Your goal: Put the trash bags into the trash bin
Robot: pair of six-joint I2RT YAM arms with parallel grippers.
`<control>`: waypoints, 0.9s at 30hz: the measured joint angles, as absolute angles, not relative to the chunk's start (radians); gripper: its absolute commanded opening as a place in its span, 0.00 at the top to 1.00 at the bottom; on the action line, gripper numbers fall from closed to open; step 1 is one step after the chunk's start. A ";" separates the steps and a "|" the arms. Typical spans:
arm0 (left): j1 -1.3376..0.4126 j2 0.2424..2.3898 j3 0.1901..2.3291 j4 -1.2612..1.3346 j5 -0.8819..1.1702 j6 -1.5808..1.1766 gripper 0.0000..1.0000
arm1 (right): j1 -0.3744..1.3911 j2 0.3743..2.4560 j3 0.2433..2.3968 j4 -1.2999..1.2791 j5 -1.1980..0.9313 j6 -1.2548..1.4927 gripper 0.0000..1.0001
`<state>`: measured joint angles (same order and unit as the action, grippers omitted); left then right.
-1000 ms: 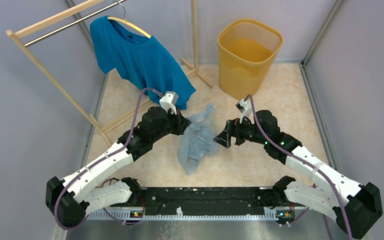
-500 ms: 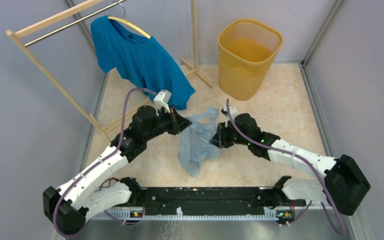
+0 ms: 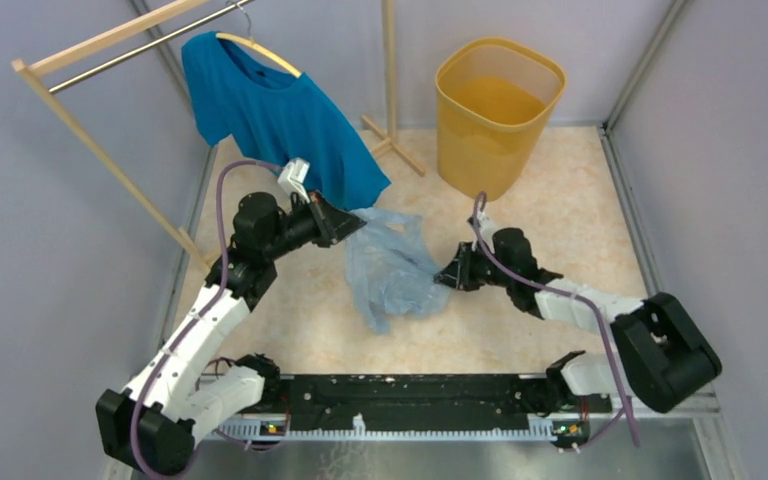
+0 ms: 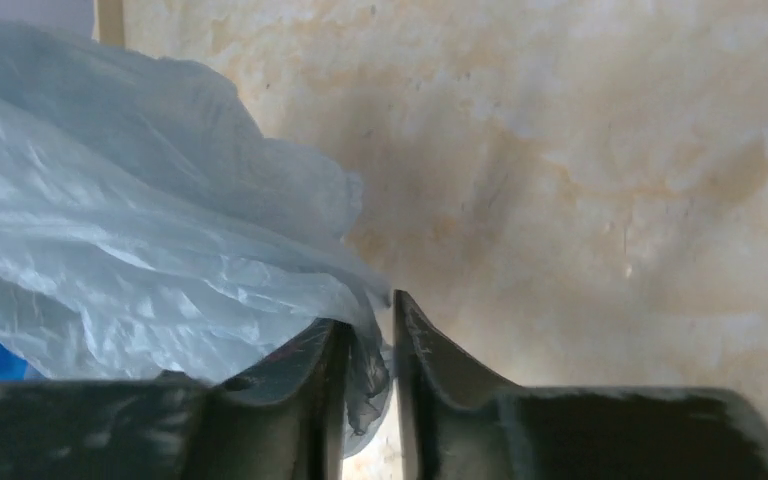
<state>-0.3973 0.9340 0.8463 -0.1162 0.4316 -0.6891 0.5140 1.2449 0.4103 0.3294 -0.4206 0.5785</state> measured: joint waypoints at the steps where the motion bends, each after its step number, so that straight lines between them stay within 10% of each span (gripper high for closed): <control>1: -0.382 0.944 0.831 -0.073 0.481 -0.704 1.00 | 0.514 1.281 0.445 0.306 -0.430 0.566 0.58; 10: -0.374 0.954 0.866 -0.033 0.636 -0.562 1.00 | 0.514 1.265 0.711 -0.071 -0.355 0.461 0.19; 27: -0.806 0.927 0.823 0.113 0.232 -0.195 1.00 | 0.514 0.919 0.615 0.252 -0.398 1.280 0.07</control>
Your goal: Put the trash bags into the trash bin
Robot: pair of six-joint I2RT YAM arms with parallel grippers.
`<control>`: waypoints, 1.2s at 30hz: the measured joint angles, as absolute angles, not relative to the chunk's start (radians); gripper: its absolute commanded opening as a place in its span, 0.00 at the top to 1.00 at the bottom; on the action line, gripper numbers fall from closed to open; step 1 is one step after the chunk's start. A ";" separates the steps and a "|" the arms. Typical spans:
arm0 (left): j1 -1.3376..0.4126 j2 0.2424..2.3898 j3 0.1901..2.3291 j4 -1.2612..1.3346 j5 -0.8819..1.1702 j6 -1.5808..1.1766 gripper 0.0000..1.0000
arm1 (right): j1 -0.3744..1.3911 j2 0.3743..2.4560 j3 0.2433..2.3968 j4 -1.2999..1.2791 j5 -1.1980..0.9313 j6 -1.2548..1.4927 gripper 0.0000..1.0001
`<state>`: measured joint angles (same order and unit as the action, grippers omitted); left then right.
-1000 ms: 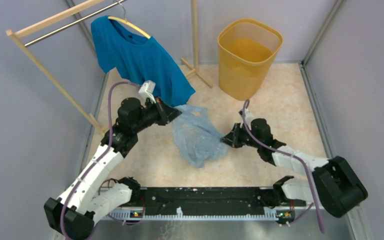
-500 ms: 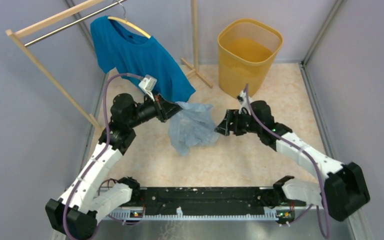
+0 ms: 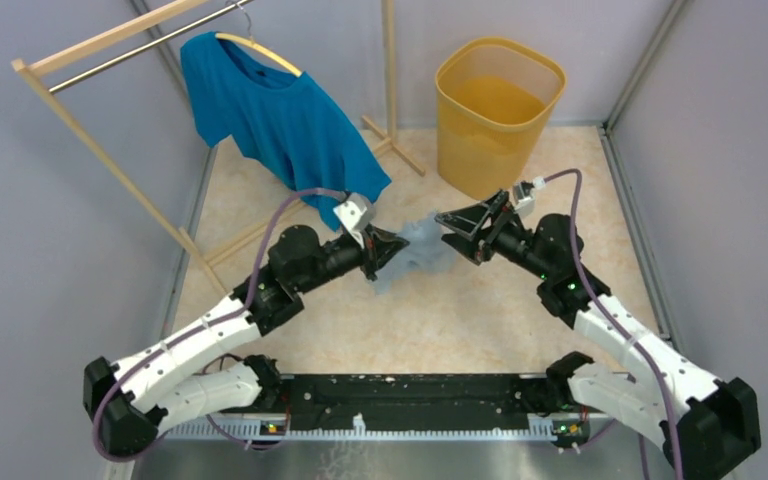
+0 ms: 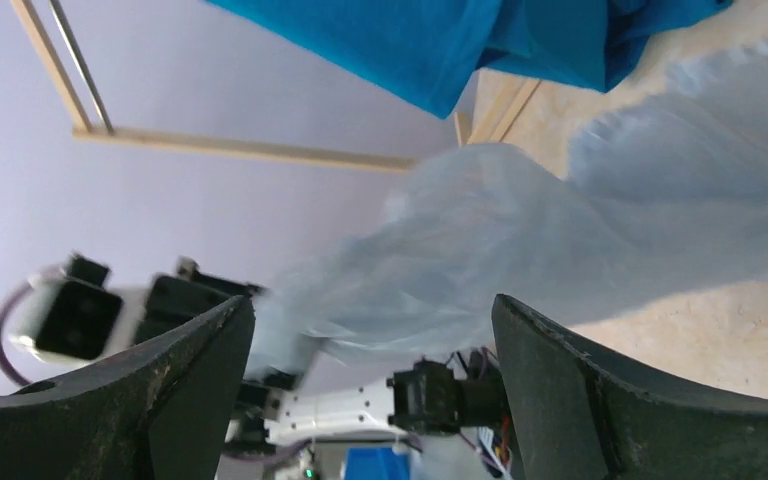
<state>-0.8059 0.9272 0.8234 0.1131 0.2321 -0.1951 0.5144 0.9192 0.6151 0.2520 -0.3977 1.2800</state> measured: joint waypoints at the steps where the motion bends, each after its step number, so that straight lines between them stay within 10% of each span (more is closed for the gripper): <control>1: -0.833 0.930 0.804 0.120 0.202 -0.182 1.00 | 0.514 0.899 0.615 0.231 -0.369 1.304 0.05; 32: -1.174 1.349 0.710 0.262 -0.147 -0.179 1.00 | 0.514 0.883 0.477 -0.168 -0.143 1.138 0.10; 36: -1.174 1.364 0.719 0.260 -0.146 -0.192 0.93 | 0.514 0.887 0.464 -0.159 -0.135 1.080 0.33</control>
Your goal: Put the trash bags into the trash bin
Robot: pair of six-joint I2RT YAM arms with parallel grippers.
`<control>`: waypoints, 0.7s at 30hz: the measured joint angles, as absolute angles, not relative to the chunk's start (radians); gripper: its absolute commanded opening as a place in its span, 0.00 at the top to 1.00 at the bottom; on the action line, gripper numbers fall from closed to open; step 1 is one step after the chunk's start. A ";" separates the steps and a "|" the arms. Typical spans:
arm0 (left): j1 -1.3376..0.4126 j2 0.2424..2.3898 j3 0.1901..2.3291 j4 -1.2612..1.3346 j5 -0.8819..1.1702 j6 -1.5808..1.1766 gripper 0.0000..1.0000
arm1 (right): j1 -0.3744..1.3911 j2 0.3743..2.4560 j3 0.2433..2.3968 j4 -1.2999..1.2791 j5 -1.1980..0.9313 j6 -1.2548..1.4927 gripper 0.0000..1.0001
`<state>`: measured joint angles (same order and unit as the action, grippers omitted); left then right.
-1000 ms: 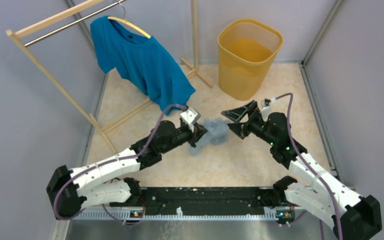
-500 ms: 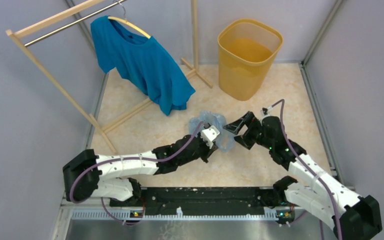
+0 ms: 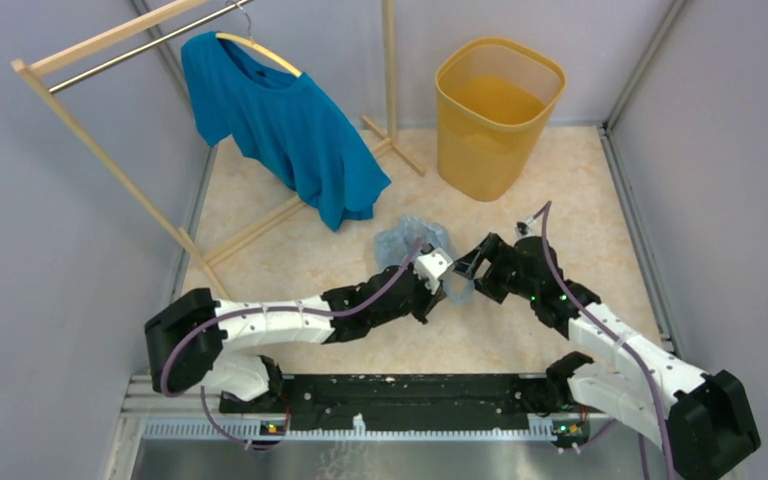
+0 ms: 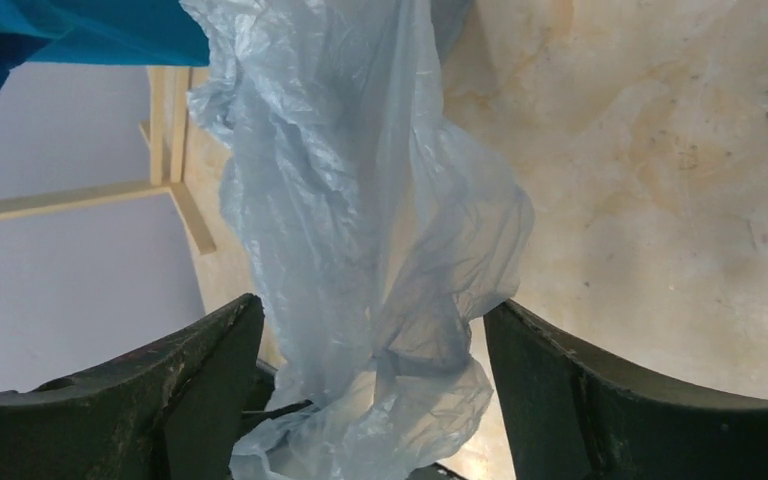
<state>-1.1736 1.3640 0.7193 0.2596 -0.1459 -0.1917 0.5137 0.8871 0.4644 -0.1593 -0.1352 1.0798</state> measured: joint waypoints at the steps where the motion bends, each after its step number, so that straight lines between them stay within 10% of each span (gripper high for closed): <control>1: -1.173 1.376 0.730 0.259 -0.142 -0.195 0.78 | 0.514 0.892 0.462 -0.148 -0.140 1.067 0.53; 4: -1.174 1.417 0.772 0.238 -0.120 -0.215 0.35 | 0.514 0.918 0.449 -0.101 -0.146 1.021 0.98; 9: -1.172 1.409 0.805 0.159 -0.111 -0.268 0.03 | 0.514 0.927 0.445 -0.104 -0.031 0.909 1.00; 21: -0.833 1.095 0.727 -0.012 -0.015 -0.502 0.07 | 0.441 1.229 0.542 -0.232 0.327 0.701 1.00</control>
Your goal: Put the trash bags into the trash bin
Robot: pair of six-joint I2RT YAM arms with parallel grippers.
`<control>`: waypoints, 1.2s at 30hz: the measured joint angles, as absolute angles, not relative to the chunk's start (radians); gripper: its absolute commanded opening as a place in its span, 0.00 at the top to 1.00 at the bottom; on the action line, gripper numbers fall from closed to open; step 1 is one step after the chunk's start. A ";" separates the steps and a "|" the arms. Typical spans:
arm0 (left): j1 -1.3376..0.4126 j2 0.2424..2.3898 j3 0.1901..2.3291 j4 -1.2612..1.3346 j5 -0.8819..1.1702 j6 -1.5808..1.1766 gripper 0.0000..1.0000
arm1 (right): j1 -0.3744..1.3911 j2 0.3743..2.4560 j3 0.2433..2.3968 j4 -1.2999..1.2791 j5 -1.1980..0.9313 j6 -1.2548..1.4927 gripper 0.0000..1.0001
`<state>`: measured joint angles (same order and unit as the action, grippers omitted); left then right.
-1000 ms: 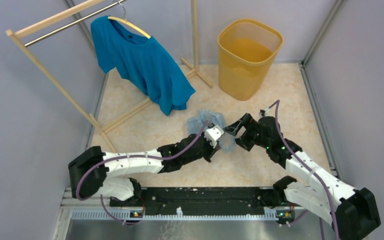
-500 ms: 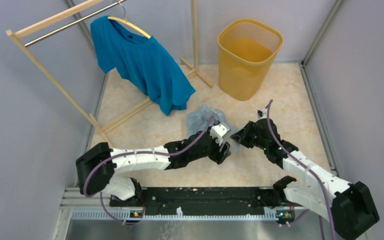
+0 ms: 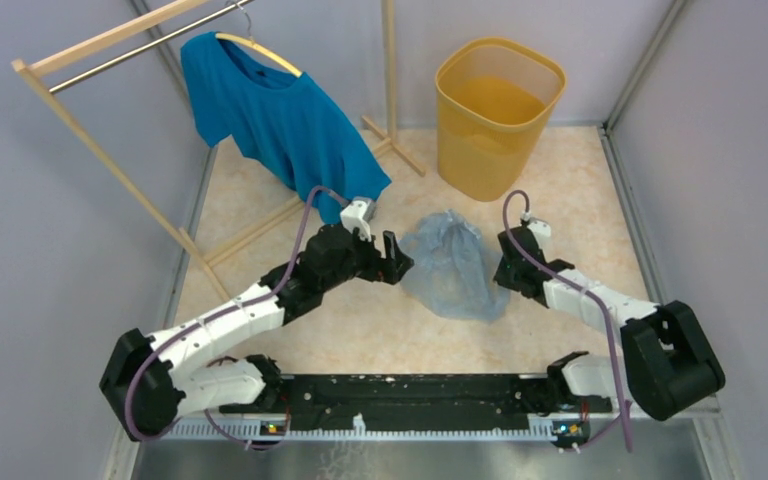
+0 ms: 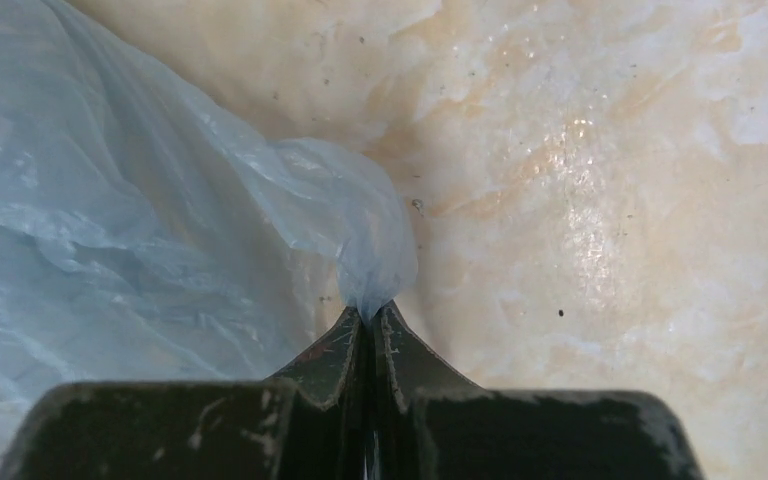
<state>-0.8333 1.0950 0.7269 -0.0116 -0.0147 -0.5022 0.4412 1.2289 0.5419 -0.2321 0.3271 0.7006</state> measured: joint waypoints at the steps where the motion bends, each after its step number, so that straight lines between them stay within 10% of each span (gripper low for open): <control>1: -0.813 1.098 0.722 -0.015 -0.007 -0.519 0.09 | 0.433 1.246 0.543 -0.230 0.317 0.689 1.00; 7: -0.734 1.188 0.703 0.010 0.072 -0.587 0.24 | 0.421 1.250 0.538 -0.198 0.253 0.630 1.00; 10: -0.699 1.251 0.703 0.046 0.103 -0.601 0.49 | 0.408 1.216 0.518 -0.179 0.218 0.601 1.00; 20: -0.673 1.440 0.791 0.049 0.006 -0.469 0.39 | 0.381 1.096 0.469 -0.120 0.113 0.536 1.00; 36: -0.683 1.608 0.839 0.251 -0.041 -0.165 0.48 | 0.376 1.035 0.445 -0.073 0.041 0.493 1.00</control>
